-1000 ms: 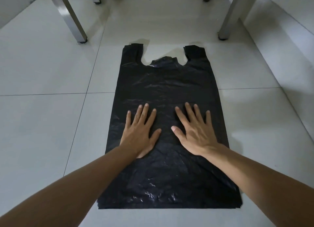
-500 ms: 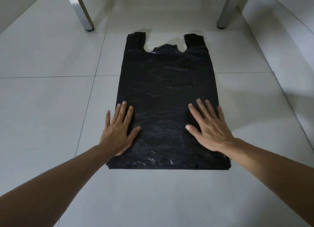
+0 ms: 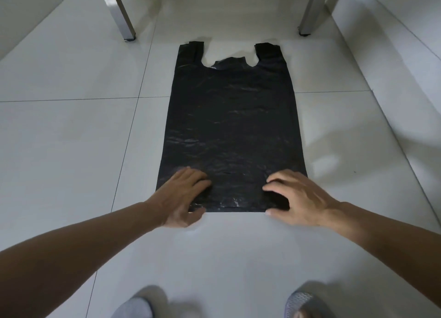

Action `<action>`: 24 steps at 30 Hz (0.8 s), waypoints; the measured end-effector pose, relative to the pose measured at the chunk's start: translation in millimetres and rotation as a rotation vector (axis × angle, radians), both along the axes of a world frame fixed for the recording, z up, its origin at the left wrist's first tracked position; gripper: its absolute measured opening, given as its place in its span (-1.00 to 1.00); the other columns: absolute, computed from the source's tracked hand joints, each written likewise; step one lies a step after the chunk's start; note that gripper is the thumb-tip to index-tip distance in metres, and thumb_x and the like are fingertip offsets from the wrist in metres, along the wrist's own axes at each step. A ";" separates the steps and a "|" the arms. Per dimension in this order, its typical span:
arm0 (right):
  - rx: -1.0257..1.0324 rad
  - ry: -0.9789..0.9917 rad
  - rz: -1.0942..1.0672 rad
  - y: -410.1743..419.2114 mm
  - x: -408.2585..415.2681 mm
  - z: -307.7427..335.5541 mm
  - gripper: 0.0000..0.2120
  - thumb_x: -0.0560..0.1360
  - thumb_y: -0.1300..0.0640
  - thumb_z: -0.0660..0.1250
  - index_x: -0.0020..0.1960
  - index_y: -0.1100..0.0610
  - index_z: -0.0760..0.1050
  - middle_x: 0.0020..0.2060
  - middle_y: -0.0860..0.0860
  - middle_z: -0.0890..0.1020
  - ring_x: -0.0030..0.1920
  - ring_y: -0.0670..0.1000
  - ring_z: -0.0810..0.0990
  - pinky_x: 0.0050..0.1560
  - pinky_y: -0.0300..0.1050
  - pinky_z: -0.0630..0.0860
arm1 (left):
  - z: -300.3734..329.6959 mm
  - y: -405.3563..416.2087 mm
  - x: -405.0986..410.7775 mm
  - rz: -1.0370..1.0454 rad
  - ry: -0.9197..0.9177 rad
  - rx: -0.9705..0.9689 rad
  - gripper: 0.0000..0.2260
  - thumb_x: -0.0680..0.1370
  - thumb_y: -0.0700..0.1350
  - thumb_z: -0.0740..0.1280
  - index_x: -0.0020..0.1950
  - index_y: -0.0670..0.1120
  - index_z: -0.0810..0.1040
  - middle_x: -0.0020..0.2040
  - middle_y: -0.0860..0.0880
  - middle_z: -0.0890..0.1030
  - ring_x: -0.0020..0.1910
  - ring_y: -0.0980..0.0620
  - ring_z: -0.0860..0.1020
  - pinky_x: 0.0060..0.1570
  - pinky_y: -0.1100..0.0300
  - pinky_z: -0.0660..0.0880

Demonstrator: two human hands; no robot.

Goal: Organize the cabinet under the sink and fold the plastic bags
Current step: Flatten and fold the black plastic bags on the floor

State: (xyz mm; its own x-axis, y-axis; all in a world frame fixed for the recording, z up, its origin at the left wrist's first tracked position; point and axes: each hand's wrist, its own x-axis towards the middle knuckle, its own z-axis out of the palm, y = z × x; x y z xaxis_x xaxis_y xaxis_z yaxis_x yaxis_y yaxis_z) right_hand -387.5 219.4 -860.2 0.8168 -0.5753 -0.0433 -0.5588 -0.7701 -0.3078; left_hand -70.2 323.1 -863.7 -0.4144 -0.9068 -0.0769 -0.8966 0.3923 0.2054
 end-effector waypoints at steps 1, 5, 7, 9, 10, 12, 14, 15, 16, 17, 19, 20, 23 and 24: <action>-0.004 0.014 0.046 4.8 -0.5 -1.4 -0.50 0.31 -0.19 0.37 0.15 0.05 0.62 0.09 -0.06 0.58 0.04 0.02 0.59 0.04 -0.04 0.55 | -0.3 1.8 -2.0 -0.037 -0.019 0.032 -0.48 0.42 0.16 0.33 0.27 -0.13 0.52 0.21 -0.09 0.51 0.16 -0.11 0.50 0.23 -0.02 0.46; -0.092 -0.028 0.128 5.4 -2.8 -11.1 -0.64 0.27 0.10 0.47 0.06 0.12 0.65 -0.01 -0.02 0.63 -0.08 0.07 0.63 -0.19 -0.02 0.62 | 0.9 0.3 -1.1 -0.068 0.003 0.078 -0.59 0.45 0.04 0.27 0.19 -0.17 0.59 0.16 -0.11 0.55 0.06 -0.11 0.53 0.04 0.05 0.56; -0.144 -0.027 0.161 2.6 -3.4 -16.3 -0.72 0.29 0.22 0.47 0.01 0.15 0.65 -0.08 0.00 0.64 -0.14 0.08 0.63 -0.36 -0.01 0.61 | 2.9 -0.1 0.7 -0.083 -0.005 0.071 -0.61 0.45 -0.04 0.22 0.16 -0.21 0.60 0.15 -0.15 0.57 0.04 -0.14 0.55 -0.02 0.05 0.59; -0.187 0.024 0.169 1.5 -3.9 -20.0 -0.77 0.28 0.30 0.48 -0.08 0.15 0.63 -0.18 0.00 0.60 -0.22 0.07 0.59 -0.51 -0.03 0.54 | 3.6 2.2 0.3 -0.103 -0.030 0.057 -0.60 0.44 -0.08 0.18 0.16 -0.24 0.60 0.17 -0.18 0.57 0.07 -0.17 0.56 0.00 0.04 0.60; -0.207 0.061 0.159 1.4 -3.3 -20.4 -0.78 0.25 0.33 0.48 -0.14 0.15 0.60 -0.24 -0.01 0.56 -0.27 0.07 0.56 -0.56 -0.04 0.49 | 4.8 4.0 -0.9 -0.104 -0.040 0.065 -0.59 0.44 -0.09 0.17 0.16 -0.25 0.60 0.18 -0.19 0.57 0.10 -0.18 0.57 0.01 0.04 0.60; -0.227 0.115 0.126 0.9 -0.6 -17.7 -0.78 0.21 0.37 0.49 -0.24 0.15 0.55 -0.36 0.00 0.47 -0.38 0.07 0.49 -0.62 -0.08 0.42 | 5.3 7.2 -2.1 -0.060 -0.034 0.083 -0.58 0.42 -0.10 0.19 0.20 -0.24 0.59 0.21 -0.17 0.57 0.15 -0.18 0.56 0.02 0.05 0.61; -0.220 0.109 0.088 -1.7 4.5 -11.5 -0.78 0.17 0.38 0.48 -0.31 0.16 0.52 -0.44 0.01 0.42 -0.46 0.08 0.46 -0.64 -0.12 0.38 | 7.0 8.2 -3.8 -0.013 -0.044 0.109 -0.55 0.40 -0.09 0.27 0.26 -0.21 0.56 0.26 -0.14 0.54 0.22 -0.16 0.53 0.04 0.04 0.61; -0.200 0.096 0.072 -3.3 6.6 -8.3 -0.78 0.16 0.38 0.48 -0.33 0.16 0.50 -0.46 0.00 0.41 -0.49 0.09 0.45 -0.64 -0.14 0.37 | 7.1 7.9 -4.6 0.003 -0.050 0.128 -0.53 0.40 -0.08 0.29 0.29 -0.21 0.53 0.29 -0.13 0.52 0.26 -0.15 0.50 0.06 0.03 0.60; -0.174 0.080 0.061 -5.0 7.9 -5.2 -0.78 0.15 0.38 0.47 -0.35 0.15 0.49 -0.48 -0.01 0.40 -0.50 0.09 0.43 -0.63 -0.16 0.35 | 8.0 7.7 -5.8 0.022 -0.052 0.150 -0.52 0.41 -0.08 0.29 0.32 -0.21 0.51 0.32 -0.13 0.49 0.29 -0.15 0.47 0.10 0.01 0.58; -0.140 0.070 0.052 -7.0 8.4 -2.1 -0.78 0.15 0.38 0.46 -0.37 0.15 0.46 -0.50 -0.02 0.39 -0.51 0.09 0.42 -0.62 -0.18 0.31 | 8.3 7.5 -6.3 0.042 -0.063 0.158 -0.52 0.43 -0.10 0.29 0.34 -0.20 0.48 0.36 -0.12 0.46 0.32 -0.13 0.44 0.12 0.00 0.57; -0.086 0.060 0.044 -10.0 8.1 5.4 -0.78 0.17 0.37 0.42 -0.39 0.15 0.41 -0.50 -0.05 0.33 -0.52 0.09 0.40 -0.55 -0.21 0.21 | 8.4 6.9 -7.5 0.068 -0.122 0.137 -0.53 0.41 -0.14 0.39 0.31 -0.18 0.50 0.32 -0.10 0.47 0.28 -0.11 0.46 0.01 0.03 0.60; -0.067 0.069 0.036 -10.8 7.4 8.9 -0.80 0.21 0.35 0.39 -0.38 0.14 0.39 -0.48 -0.07 0.31 -0.50 0.09 0.40 -0.52 -0.19 0.20 | 8.6 6.7 -8.0 0.074 -0.158 0.126 -0.54 0.35 -0.16 0.47 0.24 -0.16 0.55 0.24 -0.09 0.53 0.17 -0.10 0.52 -0.16 0.08 0.62; -0.024 0.193 -0.009 -13.3 2.4 15.3 -0.92 0.38 0.28 0.27 -0.27 0.17 0.41 -0.39 -0.04 0.41 -0.35 0.09 0.41 -0.38 -0.08 0.31 | 10.6 9.2 -11.9 0.095 -0.233 0.055 -0.65 0.35 -0.05 0.46 0.11 -0.10 0.61 0.09 -0.04 0.61 0.00 -0.07 0.57 -0.33 0.10 0.54; 0.002 0.219 -0.019 -13.4 1.1 17.7 -0.92 0.40 0.26 0.25 -0.26 0.17 0.40 -0.38 -0.02 0.42 -0.34 0.08 0.38 -0.34 -0.05 0.33 | 12.6 11.3 -16.4 0.129 -0.210 0.050 -0.62 0.43 0.08 0.34 0.17 -0.07 0.59 0.14 -0.02 0.59 0.06 -0.06 0.55 -0.21 0.08 0.55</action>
State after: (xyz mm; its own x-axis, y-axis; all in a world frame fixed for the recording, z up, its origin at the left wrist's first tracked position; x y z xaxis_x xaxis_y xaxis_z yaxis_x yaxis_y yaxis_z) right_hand -386.5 206.0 -842.5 0.7767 -0.5905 -0.2192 -0.6270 -0.7582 -0.1790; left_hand -86.6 334.4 -851.1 -0.2653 -0.9442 -0.1952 -0.9637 0.2656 0.0251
